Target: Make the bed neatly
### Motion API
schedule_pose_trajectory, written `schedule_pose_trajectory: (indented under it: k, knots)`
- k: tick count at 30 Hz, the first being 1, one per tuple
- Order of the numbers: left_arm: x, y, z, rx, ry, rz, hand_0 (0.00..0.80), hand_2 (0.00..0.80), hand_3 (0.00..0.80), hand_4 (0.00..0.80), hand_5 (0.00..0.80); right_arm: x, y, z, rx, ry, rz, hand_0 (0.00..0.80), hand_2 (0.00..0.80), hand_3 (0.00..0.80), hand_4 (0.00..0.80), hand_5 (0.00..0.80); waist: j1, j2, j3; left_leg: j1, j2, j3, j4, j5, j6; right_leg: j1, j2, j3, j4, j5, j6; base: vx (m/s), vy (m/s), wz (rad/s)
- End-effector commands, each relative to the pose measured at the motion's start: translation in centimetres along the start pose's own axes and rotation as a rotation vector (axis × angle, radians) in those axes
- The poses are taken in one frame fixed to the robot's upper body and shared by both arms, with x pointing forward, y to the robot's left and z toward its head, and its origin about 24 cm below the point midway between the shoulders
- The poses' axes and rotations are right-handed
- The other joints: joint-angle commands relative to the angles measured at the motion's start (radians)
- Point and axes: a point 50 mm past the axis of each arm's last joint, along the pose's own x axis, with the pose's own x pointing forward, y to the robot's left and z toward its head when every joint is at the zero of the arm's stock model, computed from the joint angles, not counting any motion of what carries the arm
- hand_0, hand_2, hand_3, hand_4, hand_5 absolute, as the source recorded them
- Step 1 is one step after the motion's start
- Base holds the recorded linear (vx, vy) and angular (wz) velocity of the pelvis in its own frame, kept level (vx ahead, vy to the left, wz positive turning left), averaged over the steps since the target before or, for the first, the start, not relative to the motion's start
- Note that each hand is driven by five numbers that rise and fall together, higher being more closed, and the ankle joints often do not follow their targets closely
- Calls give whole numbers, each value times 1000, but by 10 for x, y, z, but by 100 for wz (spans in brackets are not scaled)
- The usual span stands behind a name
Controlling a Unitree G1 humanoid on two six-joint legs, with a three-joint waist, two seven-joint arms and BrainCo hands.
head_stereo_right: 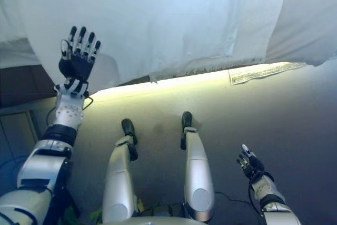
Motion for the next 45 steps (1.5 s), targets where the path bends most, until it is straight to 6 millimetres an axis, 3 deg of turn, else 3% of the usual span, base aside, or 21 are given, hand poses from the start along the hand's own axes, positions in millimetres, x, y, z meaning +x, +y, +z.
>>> schedule_pose_trajectory:
  k: [1,13,26,32,45]
  knots:
    - [14,2,34,-34,-94,77,0,0,0,0,0,-14,-29,18,-22,-75,-82,0,0,0,0,0,-25,-5,3,-75,4,-1,168,-99,46,-7,7,49,-56,68,-25,34,20,-10]
    - [17,25,54,-88,-29,299,0,0,0,0,0,-11,-21,25,-15,-124,-49,0,0,0,0,0,-37,-49,-17,-198,36,-43,326,-164,61,-107,35,48,75,34,-40,10,-21,-2]
    - [7,44,66,-285,-11,506,0,0,0,0,0,-12,-26,39,-12,-172,-77,0,0,0,0,0,-40,-60,-7,-288,40,-71,446,-208,75,-192,37,48,197,1,-52,-5,1,0]
    - [-8,59,57,-355,41,594,0,0,0,0,0,-16,-35,57,-12,-216,-91,0,0,0,0,0,-35,-42,-12,-384,34,-75,594,-265,92,-298,26,56,375,-63,-66,-44,11,1]
    - [-43,85,38,-440,78,718,0,0,0,0,0,-21,-39,76,-48,-277,-57,0,0,0,0,0,-23,-16,-30,-509,14,-103,738,-296,96,-440,25,67,554,-129,-86,-31,-10,4]
